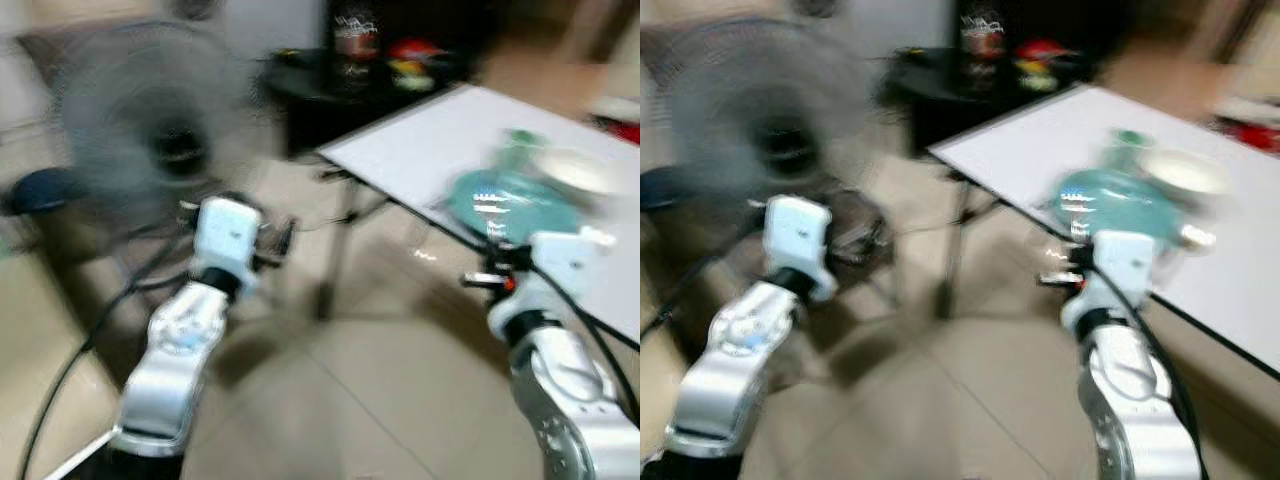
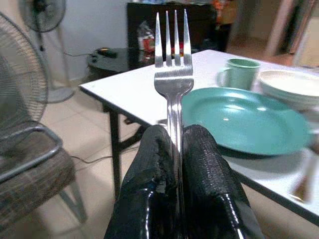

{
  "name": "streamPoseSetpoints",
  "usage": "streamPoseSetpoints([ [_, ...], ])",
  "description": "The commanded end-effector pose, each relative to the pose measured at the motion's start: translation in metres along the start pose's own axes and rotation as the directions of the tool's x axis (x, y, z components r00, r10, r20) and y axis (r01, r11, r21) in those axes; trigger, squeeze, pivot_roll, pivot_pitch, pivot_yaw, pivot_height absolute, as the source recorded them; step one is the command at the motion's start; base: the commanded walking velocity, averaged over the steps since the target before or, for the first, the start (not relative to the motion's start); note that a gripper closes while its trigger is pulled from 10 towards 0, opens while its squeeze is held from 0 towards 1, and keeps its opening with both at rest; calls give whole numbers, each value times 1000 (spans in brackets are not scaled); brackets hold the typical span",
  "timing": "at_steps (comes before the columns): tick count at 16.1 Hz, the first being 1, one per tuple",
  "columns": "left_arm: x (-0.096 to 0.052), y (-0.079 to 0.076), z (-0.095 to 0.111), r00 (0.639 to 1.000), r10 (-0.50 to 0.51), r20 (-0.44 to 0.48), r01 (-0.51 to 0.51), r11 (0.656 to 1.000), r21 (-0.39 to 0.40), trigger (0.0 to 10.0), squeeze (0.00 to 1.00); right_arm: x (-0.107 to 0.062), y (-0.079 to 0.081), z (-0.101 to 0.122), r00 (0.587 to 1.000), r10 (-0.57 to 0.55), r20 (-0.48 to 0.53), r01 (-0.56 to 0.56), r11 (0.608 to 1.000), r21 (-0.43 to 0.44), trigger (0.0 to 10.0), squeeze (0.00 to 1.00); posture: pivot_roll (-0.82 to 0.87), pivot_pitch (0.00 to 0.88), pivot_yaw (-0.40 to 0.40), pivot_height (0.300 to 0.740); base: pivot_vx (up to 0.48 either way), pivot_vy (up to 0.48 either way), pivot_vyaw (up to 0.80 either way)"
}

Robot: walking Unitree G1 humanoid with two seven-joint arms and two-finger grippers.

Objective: Setting the table

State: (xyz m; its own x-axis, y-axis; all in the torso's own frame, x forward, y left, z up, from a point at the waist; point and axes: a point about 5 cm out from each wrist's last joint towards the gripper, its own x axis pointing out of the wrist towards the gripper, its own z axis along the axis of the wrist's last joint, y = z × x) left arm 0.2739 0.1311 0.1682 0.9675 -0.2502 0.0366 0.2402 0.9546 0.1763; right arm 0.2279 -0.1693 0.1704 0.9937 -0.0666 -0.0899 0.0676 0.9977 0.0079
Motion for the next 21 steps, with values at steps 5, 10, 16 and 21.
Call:
streamPoseSetpoints([
  [5, 2, -4, -1, 999, -27, -18, 27, 999, -20, 10000, 0, -3, -1, 3, 1000, -20, -4, 20, 1000, 7, 10000, 0, -13, 0, -20, 740, 0, 192, -800],
  [10, 8, -5, 3, 999, -43, 0, 43, 999, 2, 10000, 0, -5, 1, 1, 1000, -27, -12, 27, 1000, 15, 10000, 0, -17, 0, -2, 740, 0, -145, -800],
  [16, 10, -7, 6, 998, -68, 16, 67, 996, 55, 10000, 0, -3, 1, 0, 999, -30, -15, 30, 999, 18, 10000, 0, -10, 0, 2, 740, 0, 78, -800],
  [21, 9, -3, 4, 999, -50, 1, 50, 999, 13, 10000, 0, -3, 2, -1, 1000, -25, -13, 26, 999, 48, 10000, 0, 0, 0, 12, 740, 0, 288, -416],
])
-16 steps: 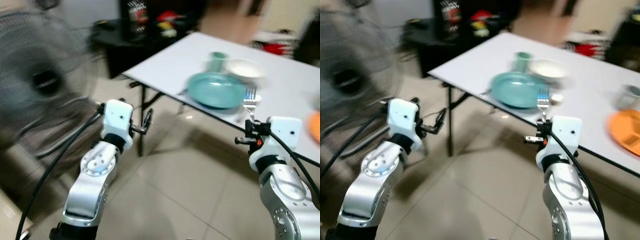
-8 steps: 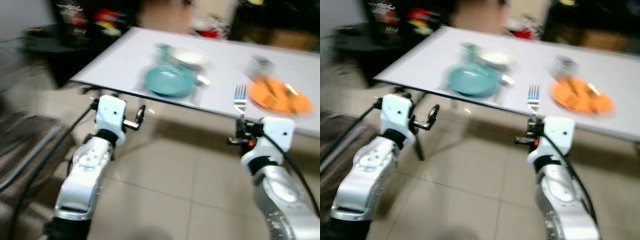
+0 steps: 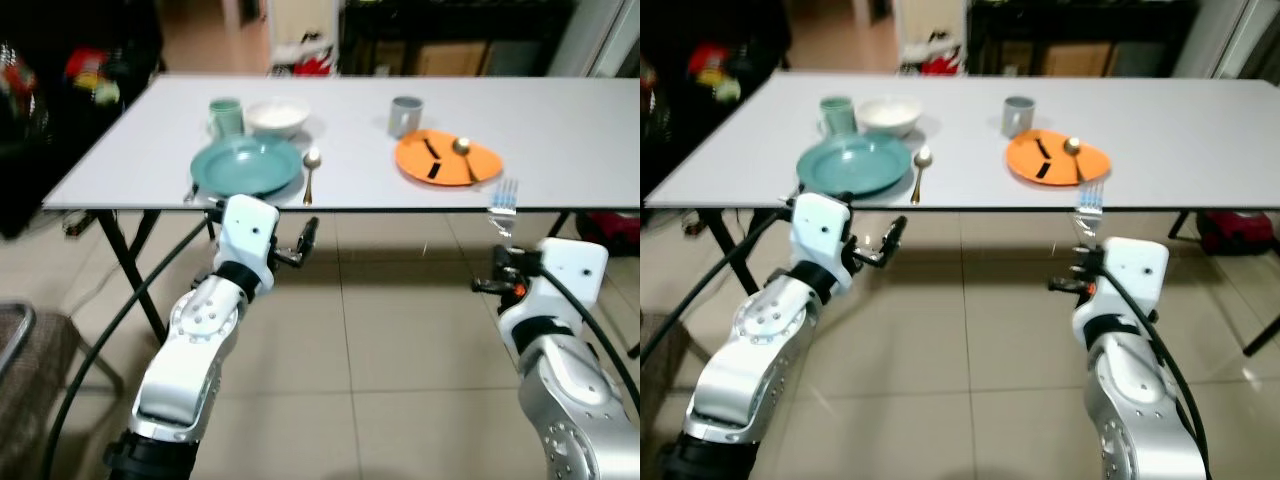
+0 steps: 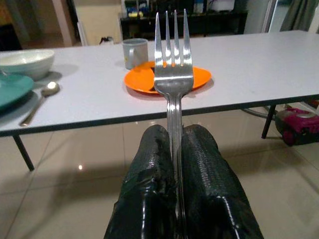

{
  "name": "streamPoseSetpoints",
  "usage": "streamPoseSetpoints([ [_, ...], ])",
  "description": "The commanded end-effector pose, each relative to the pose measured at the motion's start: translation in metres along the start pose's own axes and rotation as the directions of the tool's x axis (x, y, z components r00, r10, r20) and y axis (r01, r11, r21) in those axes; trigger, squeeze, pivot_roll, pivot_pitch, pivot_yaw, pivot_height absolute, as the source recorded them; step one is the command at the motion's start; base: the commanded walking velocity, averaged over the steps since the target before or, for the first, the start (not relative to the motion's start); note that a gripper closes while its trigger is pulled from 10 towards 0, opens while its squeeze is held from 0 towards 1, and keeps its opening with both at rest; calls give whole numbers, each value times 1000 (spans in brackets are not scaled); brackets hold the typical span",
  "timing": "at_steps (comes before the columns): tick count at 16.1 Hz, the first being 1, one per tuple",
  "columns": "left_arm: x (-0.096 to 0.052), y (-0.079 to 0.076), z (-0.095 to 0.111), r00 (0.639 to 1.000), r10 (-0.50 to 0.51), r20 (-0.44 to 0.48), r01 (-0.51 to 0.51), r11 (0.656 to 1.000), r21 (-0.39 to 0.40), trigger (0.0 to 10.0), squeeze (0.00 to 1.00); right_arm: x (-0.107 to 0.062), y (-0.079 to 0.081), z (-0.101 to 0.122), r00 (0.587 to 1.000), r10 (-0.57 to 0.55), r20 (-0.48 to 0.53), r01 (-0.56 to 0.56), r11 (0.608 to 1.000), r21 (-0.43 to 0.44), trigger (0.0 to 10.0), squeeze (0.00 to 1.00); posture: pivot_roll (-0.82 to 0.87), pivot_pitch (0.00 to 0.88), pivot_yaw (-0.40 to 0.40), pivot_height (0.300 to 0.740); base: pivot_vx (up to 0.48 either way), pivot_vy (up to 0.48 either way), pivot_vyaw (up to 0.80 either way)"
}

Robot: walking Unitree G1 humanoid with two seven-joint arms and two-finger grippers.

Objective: Setting the table

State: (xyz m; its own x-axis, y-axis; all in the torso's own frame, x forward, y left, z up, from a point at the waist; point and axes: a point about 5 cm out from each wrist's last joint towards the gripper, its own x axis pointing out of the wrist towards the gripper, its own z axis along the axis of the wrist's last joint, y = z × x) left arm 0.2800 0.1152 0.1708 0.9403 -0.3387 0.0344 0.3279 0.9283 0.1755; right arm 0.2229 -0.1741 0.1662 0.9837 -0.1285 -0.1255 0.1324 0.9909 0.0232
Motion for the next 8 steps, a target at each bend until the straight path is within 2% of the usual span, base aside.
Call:
streamPoseSetpoints([
  [1, -5, 12, -3, 998, 53, -21, -52, 999, 13, 10000, 0, 3, 9, 4, 998, 51, 21, -52, 998, 22, 10000, 0, 1, 0, 11, 740, 0, 0, 0],
  [3, -7, 15, -9, 995, 80, -54, -78, 996, 42, 10000, 0, 4, 11, 2, 998, 66, 12, -66, 998, 14, 10000, 0, -1, 0, 15, 740, 0, 0, 0],
  [5, -10, 15, -7, 997, 68, -41, -67, 997, 29, 10000, 0, 3, 11, 1, 997, 75, 13, -75, 997, -5, 10000, 0, 8, 0, 8, 740, 0, 0, 0],
  [7, -12, 14, -6, 997, 67, -35, -66, 998, 11, 10000, 0, 6, 7, 1, 998, 63, 26, -61, 996, -69, 10000, 0, 8, 0, 6, 740, 0, 0, 0],
  [8, -13, 13, -6, 997, 69, -36, -69, 998, 0, 10000, 0, 9, 3, 3, 998, 49, 35, -47, 996, -79, 10000, 0, 2, 0, 3, 740, 0, 0, 656],
])
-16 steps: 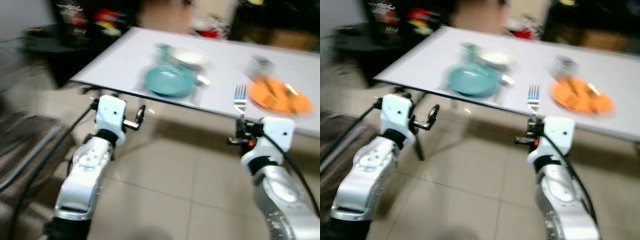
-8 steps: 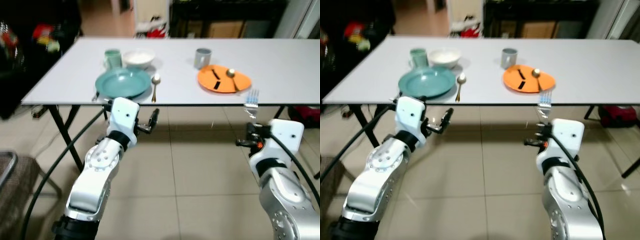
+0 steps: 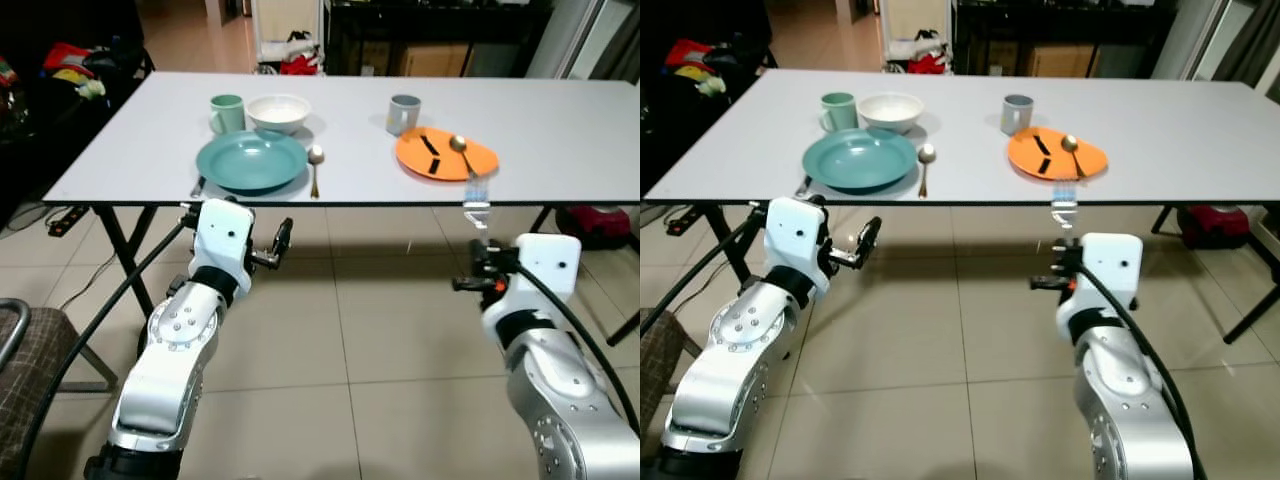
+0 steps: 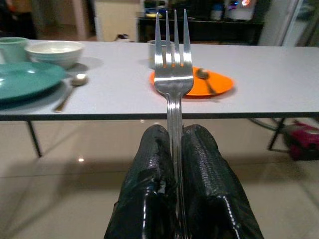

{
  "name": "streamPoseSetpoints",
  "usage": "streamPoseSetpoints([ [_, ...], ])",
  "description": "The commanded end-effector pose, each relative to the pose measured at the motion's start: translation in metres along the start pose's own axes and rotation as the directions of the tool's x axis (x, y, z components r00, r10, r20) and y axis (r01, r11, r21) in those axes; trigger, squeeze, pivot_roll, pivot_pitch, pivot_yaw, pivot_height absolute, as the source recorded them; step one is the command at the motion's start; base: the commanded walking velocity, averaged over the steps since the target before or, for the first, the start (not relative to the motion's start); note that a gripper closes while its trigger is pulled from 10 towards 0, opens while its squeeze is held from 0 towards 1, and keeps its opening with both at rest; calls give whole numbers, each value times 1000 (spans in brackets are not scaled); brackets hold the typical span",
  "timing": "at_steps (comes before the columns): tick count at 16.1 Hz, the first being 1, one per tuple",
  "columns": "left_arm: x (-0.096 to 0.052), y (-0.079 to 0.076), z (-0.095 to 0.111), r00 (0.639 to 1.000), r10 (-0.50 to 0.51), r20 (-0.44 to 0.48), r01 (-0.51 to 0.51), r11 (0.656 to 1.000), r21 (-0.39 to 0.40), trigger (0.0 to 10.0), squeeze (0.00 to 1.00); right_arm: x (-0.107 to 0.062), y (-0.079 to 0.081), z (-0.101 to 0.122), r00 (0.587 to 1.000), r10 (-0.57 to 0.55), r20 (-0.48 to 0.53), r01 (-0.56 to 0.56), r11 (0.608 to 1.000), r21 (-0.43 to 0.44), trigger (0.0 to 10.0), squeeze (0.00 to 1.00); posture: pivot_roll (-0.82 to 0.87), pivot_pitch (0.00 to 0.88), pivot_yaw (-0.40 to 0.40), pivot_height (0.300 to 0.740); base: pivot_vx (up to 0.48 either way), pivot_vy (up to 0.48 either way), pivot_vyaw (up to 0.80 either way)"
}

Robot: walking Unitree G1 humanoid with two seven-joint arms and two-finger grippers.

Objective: Setting the table

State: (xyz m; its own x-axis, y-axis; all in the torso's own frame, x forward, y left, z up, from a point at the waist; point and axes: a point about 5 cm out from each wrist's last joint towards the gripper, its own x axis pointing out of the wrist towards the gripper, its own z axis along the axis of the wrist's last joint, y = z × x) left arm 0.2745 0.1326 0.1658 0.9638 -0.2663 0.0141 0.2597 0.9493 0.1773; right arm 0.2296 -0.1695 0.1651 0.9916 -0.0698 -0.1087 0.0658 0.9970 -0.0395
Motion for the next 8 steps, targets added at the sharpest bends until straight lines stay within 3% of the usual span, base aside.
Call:
streamPoseSetpoints([
  [1, -2, -2, 0, 1000, -5, -4, 5, 1000, -10, 10000, 0, 4, -4, 4, 1000, -16, 21, 17, 1000, -10, 10000, 0, 2, 0, 3, 740, 0, 0, 800],
  [2, -3, -4, -3, 1000, -9, -12, 8, 1000, -16, 10000, 0, 6, -8, 7, 999, -26, 32, 26, 999, -18, 10000, 0, -12, 0, 2, 740, 247, 0, 644],
  [8, -1, -9, -2, 1000, -28, -12, 28, 1000, -12, 10000, 0, 9, -10, 6, 999, -31, 23, 30, 999, 31, 10000, 0, -7, 0, -6, 740, 268, 0, 0],
])
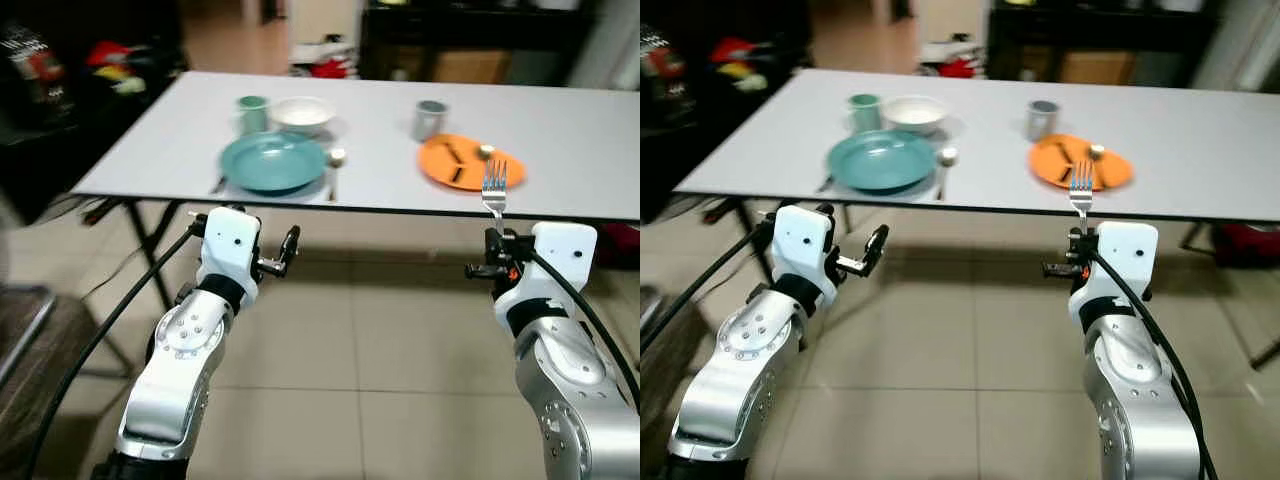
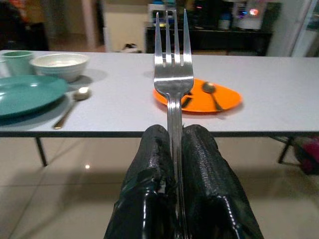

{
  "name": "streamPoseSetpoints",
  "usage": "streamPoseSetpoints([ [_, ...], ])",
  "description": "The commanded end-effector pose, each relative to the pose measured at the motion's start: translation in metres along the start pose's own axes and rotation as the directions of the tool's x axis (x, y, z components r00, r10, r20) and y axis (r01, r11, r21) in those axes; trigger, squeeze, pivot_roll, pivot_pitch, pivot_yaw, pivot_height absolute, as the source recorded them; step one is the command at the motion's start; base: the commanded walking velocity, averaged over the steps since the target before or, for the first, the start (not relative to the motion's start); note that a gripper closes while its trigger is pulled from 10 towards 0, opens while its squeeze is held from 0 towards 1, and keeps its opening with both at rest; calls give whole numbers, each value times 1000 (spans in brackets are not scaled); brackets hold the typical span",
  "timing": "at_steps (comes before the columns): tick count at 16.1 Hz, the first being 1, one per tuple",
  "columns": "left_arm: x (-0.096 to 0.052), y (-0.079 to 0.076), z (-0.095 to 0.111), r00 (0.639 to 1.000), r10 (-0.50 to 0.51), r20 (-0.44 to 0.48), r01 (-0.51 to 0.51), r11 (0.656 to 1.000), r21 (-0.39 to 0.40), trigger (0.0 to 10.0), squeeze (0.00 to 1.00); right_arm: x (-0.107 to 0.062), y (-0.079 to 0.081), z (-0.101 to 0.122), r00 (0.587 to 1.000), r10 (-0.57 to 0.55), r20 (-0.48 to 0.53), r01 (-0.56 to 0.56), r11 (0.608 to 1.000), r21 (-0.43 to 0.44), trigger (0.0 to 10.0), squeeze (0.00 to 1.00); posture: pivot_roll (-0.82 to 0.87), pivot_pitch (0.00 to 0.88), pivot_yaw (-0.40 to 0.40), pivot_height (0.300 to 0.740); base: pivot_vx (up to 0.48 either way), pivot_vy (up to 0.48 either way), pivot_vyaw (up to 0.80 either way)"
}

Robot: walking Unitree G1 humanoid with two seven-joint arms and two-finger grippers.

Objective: Setting the table

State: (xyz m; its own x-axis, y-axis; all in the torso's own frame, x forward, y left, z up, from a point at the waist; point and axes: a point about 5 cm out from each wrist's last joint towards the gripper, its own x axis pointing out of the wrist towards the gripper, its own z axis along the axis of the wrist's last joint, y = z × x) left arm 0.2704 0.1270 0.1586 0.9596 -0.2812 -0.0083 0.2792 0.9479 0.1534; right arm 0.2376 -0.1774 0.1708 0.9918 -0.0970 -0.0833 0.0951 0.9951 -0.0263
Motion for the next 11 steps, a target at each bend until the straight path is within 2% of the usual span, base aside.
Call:
streamPoseSetpoints([
  [1, 2, 0, 4, 1000, -11, 9, 11, 1000, 14, 10000, 0, 2, -1, -1, 1000, 0, -7, 0, 1000, 22, 10000, 0, -9, 0, -9, 740, 285, 0, 0],
  [11, 2, 1, 6, 1000, -8, 20, 8, 1000, -1, 10000, 0, 2, 3, -4, 999, 26, -31, -25, 999, 29, 10000, 0, -9, 0, -17, 740, 346, 0, 0],
])
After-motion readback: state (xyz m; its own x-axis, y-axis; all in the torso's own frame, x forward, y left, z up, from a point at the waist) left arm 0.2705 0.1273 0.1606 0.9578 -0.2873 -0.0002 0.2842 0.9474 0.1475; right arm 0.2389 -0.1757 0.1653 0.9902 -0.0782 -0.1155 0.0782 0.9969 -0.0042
